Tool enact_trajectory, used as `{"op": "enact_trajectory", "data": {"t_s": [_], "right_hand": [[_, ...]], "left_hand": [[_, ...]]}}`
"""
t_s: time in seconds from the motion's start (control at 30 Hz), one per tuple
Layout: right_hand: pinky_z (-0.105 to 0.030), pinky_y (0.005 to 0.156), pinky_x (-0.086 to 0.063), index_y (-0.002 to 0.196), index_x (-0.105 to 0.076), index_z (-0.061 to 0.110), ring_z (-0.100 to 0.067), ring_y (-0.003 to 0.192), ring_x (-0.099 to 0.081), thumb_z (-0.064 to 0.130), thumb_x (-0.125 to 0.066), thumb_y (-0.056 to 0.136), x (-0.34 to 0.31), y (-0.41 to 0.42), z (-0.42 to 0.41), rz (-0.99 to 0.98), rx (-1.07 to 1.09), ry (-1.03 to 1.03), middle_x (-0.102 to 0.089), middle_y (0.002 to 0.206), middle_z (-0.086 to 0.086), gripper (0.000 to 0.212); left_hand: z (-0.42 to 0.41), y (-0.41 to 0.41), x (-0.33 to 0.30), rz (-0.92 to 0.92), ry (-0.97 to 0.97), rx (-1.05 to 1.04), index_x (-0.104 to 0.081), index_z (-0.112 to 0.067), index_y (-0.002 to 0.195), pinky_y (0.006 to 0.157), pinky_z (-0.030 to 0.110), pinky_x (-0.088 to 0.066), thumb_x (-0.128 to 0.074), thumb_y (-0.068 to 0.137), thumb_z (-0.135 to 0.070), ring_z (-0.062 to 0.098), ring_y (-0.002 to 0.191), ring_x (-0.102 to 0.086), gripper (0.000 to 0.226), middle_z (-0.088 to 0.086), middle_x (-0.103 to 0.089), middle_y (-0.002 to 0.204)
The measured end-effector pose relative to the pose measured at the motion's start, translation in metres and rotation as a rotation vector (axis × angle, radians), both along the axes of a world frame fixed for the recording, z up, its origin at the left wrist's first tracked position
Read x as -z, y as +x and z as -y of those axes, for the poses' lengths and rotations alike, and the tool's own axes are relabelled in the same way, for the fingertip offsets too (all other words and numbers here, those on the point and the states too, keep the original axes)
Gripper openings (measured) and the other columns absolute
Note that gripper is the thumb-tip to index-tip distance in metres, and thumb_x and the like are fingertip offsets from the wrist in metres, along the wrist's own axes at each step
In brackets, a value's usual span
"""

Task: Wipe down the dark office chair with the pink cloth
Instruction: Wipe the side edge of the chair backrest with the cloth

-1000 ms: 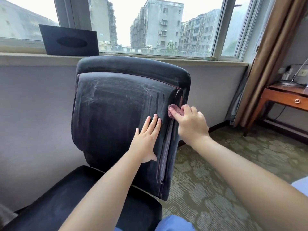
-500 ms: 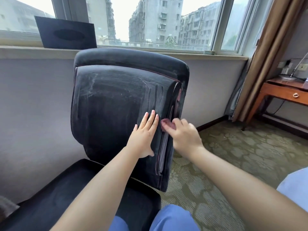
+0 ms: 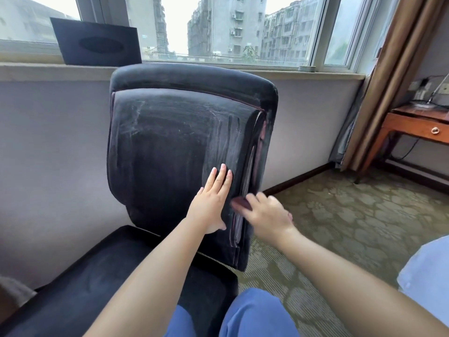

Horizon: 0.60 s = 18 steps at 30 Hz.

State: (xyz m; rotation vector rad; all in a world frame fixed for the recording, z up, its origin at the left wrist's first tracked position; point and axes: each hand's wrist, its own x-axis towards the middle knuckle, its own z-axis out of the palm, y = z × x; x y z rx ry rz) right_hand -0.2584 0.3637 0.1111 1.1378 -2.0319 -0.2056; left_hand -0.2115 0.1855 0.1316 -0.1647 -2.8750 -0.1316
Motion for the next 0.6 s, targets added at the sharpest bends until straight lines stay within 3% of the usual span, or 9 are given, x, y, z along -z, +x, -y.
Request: {"op": "enact_trajectory", "data": {"t_s": [0.13, 0.3, 0.4, 0.5, 0.6], "right_hand": [[-0.031, 0.051, -0.036, 0.120, -0.063, 0.024, -0.025, 0.067, -0.053, 0.014, -0.036, 0.076, -0.009, -0.005, -0.006, -0.077, 0.002, 0.085, -0.060, 0.085, -0.005, 0.053], [-0.034, 0.054, -0.044, 0.121, -0.064, 0.024, -0.030, 0.069, -0.055, 0.009, -0.072, 0.063, -0.039, -0.022, 0.002, -0.039, 0.114, -0.194, -0.062, 0.091, -0.012, 0.060], [-0.034, 0.051, -0.042, 0.121, -0.063, 0.024, -0.028, 0.068, -0.054, 0.008, -0.068, 0.063, -0.012, -0.006, 0.000, 0.012, 0.050, -0.096, -0.061, 0.089, -0.009, 0.060], [-0.031, 0.052, -0.039, 0.119, -0.064, 0.028, -0.026, 0.069, -0.054, 0.011, -0.048, 0.073, -0.021, -0.007, -0.003, -0.074, 0.058, -0.010, -0.061, 0.088, -0.006, 0.052], [-0.032, 0.055, -0.042, 0.119, -0.065, 0.027, -0.030, 0.071, -0.055, 0.007, -0.061, 0.066, -0.070, -0.028, 0.001, -0.107, 0.184, -0.166, -0.061, 0.090, -0.011, 0.056]], "left_hand": [[0.002, 0.001, -0.002, -0.009, -0.004, 0.010, 0.022, -0.019, 0.147, 0.108, 0.042, -0.037, -0.086, 0.061, -0.033, 0.017, 0.142, 0.026, 0.138, -0.006, 0.033, 0.151], [0.001, 0.002, -0.003, -0.010, -0.002, 0.000, 0.019, -0.019, 0.148, 0.107, 0.042, -0.039, -0.085, 0.063, -0.031, 0.017, 0.142, 0.025, 0.135, -0.004, 0.030, 0.154], [-0.001, 0.001, -0.002, -0.028, -0.001, -0.008, 0.018, -0.019, 0.148, 0.110, 0.041, -0.035, -0.084, 0.065, -0.031, 0.017, 0.144, 0.022, 0.132, -0.004, 0.027, 0.155], [-0.002, 0.004, -0.003, -0.060, -0.018, -0.033, 0.014, -0.018, 0.149, 0.114, 0.042, -0.028, -0.081, 0.069, -0.032, 0.018, 0.145, 0.017, 0.125, -0.003, 0.023, 0.157], [-0.002, 0.005, -0.008, -0.101, -0.012, -0.036, 0.006, -0.017, 0.151, 0.116, 0.040, -0.024, -0.079, 0.071, -0.034, 0.020, 0.146, 0.005, 0.118, -0.001, 0.010, 0.159]]}}
